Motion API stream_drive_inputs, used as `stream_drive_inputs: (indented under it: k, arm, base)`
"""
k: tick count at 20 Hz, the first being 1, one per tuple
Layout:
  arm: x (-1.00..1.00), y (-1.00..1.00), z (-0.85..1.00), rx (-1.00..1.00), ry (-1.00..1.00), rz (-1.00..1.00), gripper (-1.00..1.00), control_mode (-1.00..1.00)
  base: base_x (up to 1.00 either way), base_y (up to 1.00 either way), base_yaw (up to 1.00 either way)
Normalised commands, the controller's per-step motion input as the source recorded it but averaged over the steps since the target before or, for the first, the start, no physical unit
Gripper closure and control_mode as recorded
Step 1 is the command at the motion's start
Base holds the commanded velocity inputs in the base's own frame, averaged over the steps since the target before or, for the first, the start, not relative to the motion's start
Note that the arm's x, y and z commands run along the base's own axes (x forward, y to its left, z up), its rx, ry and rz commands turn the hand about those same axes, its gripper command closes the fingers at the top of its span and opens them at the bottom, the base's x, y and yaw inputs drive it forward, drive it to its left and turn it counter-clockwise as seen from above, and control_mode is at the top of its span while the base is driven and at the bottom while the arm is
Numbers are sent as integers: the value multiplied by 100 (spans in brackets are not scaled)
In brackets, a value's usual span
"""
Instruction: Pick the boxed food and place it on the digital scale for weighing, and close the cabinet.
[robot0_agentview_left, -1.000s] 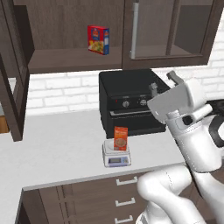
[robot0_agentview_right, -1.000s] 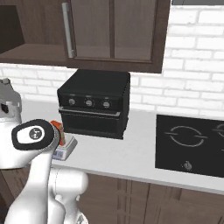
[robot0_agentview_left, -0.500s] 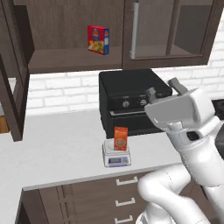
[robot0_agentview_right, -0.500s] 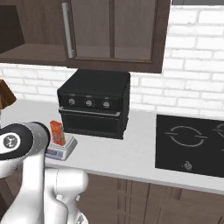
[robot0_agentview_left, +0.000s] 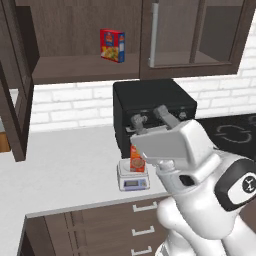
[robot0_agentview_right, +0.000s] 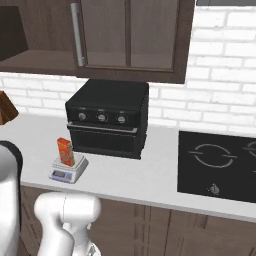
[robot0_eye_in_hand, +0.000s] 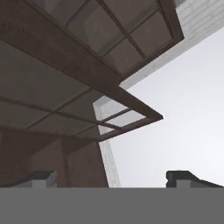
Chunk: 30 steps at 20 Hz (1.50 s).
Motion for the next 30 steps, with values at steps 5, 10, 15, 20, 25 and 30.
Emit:
stream_drive_inputs:
  k: [5, 10, 15, 20, 25, 30]
  arm:
    - [-95, 93, -1, -13, 27, 11, -100, -100]
    - [-75, 58, 16, -5, 38, 7, -100, -100]
    - [-81, 55, 2, 7, 13, 1, -100, -100]
    - [-97, 39, 6, 8, 13, 0, -100, -100]
    - [-78, 52, 5, 0, 10, 0, -100, -100]
    - [0, 81, 7, -7, 11, -6, -100, -100]
  base:
    - [0, 0, 0]
    - [0, 0, 0]
    - [0, 0, 0]
    - [0, 0, 0]
    - [0, 0, 0]
    - [0, 0, 0]
